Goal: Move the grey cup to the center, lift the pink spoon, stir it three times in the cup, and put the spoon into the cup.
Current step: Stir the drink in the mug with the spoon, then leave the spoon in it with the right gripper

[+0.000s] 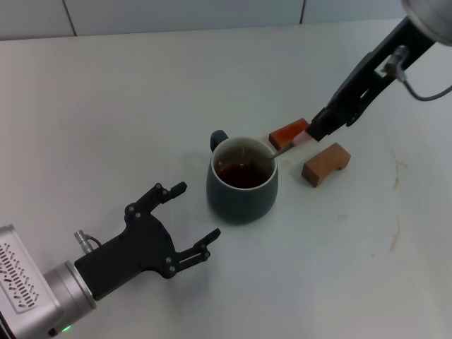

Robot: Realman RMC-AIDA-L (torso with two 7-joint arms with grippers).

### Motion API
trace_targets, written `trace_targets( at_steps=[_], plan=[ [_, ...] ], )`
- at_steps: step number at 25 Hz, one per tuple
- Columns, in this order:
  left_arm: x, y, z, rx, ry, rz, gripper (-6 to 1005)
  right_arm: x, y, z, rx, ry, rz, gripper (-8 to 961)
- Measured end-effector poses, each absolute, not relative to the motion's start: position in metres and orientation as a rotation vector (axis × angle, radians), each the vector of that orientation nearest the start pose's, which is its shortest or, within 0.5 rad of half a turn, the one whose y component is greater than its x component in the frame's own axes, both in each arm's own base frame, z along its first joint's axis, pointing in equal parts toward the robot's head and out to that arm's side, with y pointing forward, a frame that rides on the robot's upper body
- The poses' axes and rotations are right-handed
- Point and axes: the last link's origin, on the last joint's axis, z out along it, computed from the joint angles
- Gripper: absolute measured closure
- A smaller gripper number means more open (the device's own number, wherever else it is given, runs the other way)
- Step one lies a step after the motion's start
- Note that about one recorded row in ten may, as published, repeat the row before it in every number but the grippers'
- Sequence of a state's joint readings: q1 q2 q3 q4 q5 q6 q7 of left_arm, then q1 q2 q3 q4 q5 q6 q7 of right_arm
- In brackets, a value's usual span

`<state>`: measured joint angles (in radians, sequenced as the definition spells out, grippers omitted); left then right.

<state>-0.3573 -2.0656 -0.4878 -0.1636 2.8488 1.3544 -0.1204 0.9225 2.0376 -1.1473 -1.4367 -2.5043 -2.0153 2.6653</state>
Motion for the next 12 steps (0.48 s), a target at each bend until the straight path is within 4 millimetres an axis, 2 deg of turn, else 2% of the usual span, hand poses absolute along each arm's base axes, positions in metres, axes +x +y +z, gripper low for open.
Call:
trace_targets(
  at_steps=[5,12],
  plan=[
    [-0.289,0.232,-0.101,-2.417,-0.045,-0.764,136,0.077,0.36,0.039,-2.809,0.922,-0.56,828],
    [-0.289,0.232,-0.101,-2.415,-0.043,-0.767,136,0.07,0.374,0.023,-2.825,0.892,-0.535,828]
  ],
)
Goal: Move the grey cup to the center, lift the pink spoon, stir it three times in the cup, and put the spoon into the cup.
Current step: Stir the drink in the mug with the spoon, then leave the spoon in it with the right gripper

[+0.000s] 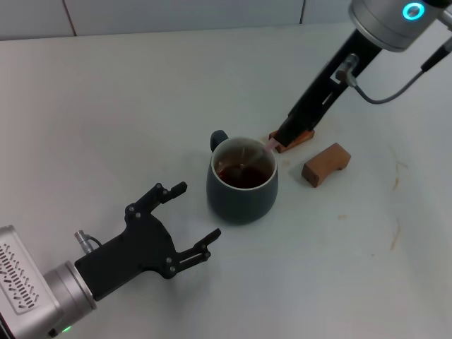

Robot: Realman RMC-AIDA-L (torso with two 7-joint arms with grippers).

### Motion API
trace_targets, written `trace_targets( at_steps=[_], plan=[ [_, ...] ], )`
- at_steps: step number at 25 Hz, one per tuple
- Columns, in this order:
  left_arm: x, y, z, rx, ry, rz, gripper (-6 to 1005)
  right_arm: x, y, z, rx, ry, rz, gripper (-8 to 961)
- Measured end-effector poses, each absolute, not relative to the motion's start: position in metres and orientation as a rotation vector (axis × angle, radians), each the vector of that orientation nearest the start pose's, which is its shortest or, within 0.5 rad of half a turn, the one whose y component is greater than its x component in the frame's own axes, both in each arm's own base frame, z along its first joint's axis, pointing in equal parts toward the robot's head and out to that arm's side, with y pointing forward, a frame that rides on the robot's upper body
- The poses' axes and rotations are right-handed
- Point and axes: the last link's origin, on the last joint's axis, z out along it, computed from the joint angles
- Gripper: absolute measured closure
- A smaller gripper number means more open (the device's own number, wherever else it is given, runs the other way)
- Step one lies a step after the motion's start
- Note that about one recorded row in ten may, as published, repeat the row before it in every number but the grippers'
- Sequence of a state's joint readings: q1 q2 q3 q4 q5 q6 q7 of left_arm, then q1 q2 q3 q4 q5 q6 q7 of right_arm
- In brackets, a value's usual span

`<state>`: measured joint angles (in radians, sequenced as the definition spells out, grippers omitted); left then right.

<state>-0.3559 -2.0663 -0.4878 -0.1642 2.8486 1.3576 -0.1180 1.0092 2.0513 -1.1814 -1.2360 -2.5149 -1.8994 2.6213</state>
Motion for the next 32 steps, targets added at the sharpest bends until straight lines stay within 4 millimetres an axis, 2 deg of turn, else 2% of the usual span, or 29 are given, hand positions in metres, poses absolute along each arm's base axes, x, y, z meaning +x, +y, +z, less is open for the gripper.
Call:
trace_targets(
  at_steps=[5,12,17,20,28,32],
  plan=[
    [-0.29,0.23,-0.1,-2.413,-0.048,-0.765,136,0.075,0.382,0.023,-2.786,0.901,-0.581,828],
    [-0.291,0.229,-0.1,-2.41,-0.056,-0.763,136,0.078,0.378,0.027,-2.77,0.909,-0.642,828],
    [-0.291,0.228,-0.1,-2.413,-0.053,-0.767,136,0.068,0.374,0.015,-2.823,0.878,-0.627,823],
    [-0.29,0.228,-0.1,-2.412,-0.051,-0.771,136,0.063,0.38,0.008,-2.825,0.861,-0.604,819],
    [-0.29,0.225,-0.099,-2.407,-0.051,-0.786,136,0.064,0.388,0.014,-2.783,0.853,-0.618,809],
    [-0.291,0.225,-0.099,-2.407,-0.052,-0.782,136,0.067,0.385,0.017,-2.779,0.869,-0.663,803]
  ],
)
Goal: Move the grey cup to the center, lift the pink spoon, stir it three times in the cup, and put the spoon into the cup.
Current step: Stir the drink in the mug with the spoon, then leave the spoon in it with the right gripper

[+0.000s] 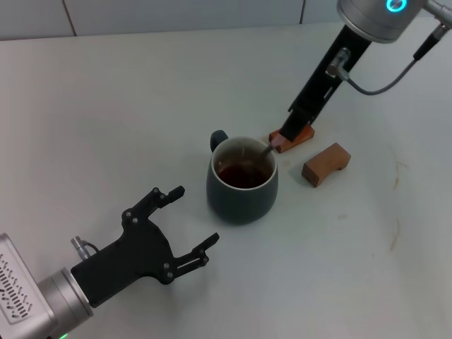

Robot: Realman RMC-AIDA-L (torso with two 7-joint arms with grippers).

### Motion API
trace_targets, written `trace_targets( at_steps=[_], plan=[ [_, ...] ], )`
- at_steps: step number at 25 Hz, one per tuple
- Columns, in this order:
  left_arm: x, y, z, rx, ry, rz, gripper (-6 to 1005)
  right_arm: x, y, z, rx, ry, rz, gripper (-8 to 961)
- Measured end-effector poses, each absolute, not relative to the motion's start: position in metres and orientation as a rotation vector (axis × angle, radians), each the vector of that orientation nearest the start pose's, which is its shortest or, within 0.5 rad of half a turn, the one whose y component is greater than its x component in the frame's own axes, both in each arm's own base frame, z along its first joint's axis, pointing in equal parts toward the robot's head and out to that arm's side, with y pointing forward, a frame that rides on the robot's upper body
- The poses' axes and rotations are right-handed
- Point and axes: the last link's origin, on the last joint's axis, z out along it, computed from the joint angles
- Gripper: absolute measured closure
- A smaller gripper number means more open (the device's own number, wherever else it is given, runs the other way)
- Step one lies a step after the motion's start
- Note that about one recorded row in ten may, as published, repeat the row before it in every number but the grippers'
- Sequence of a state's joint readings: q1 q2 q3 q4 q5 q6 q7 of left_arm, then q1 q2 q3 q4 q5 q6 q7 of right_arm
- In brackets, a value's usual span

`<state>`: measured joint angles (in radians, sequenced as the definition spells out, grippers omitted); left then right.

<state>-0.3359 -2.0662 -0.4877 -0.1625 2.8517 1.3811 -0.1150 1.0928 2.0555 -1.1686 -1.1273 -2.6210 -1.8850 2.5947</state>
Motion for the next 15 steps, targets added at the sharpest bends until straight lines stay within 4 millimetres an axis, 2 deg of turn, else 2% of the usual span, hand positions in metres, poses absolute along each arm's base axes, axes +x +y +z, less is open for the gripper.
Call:
trace_targets(
  at_steps=[4,8,12,15],
  plan=[
    [-0.29,0.225,-0.099,-2.407,-0.052,-0.784,136,0.067,0.379,0.012,-2.809,0.875,-0.683,798],
    [-0.29,0.225,-0.099,-2.407,-0.051,-0.786,136,0.058,0.375,0.005,-2.872,0.852,-0.637,793],
    [-0.29,0.225,-0.099,-2.407,-0.051,-0.786,136,0.054,0.381,0.001,-2.874,0.832,-0.587,788],
    [-0.29,0.225,-0.099,-2.406,-0.051,-0.787,136,0.058,0.387,0.002,-2.825,0.835,-0.609,784]
  ],
)
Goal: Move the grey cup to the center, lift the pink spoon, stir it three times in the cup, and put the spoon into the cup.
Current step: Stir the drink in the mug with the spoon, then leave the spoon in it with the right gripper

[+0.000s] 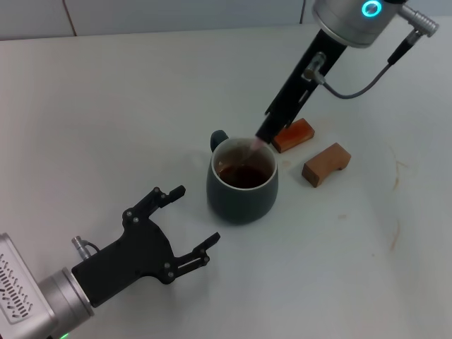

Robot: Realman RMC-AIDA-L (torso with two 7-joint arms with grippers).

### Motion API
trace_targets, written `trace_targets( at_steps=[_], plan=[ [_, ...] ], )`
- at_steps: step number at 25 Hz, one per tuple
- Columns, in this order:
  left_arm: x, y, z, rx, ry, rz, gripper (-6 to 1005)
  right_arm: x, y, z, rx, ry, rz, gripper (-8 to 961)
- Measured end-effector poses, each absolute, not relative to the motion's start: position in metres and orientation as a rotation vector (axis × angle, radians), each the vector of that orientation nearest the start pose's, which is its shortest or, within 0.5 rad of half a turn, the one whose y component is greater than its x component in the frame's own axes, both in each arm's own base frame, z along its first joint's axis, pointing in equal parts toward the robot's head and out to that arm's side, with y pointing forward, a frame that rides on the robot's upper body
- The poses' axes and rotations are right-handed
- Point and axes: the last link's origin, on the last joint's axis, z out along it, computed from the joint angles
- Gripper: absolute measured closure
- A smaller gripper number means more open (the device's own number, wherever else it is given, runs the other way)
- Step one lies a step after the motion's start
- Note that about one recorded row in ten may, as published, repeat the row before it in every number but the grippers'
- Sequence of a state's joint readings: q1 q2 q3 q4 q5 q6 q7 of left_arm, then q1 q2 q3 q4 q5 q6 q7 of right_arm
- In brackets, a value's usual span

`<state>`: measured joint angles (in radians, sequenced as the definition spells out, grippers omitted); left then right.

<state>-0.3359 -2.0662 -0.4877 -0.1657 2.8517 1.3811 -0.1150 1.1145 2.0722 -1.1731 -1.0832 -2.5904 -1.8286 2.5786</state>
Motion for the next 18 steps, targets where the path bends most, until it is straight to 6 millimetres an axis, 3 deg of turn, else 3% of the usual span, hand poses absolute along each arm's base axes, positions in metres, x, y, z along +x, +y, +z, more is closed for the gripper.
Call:
trace_targets(
  at_steps=[5,10,18],
  plan=[
    [-0.29,0.225,-0.099,-2.407,-0.051,-0.787,136,0.069,0.392,0.008,-2.76,0.847,-0.665,777],
    [-0.289,0.226,-0.099,-2.408,-0.046,-0.788,136,0.069,0.383,0.006,-2.792,0.855,-0.695,771],
    [-0.289,0.227,-0.099,-2.408,-0.044,-0.789,136,0.061,0.383,0.019,-2.803,0.833,-0.475,760]
  ],
)
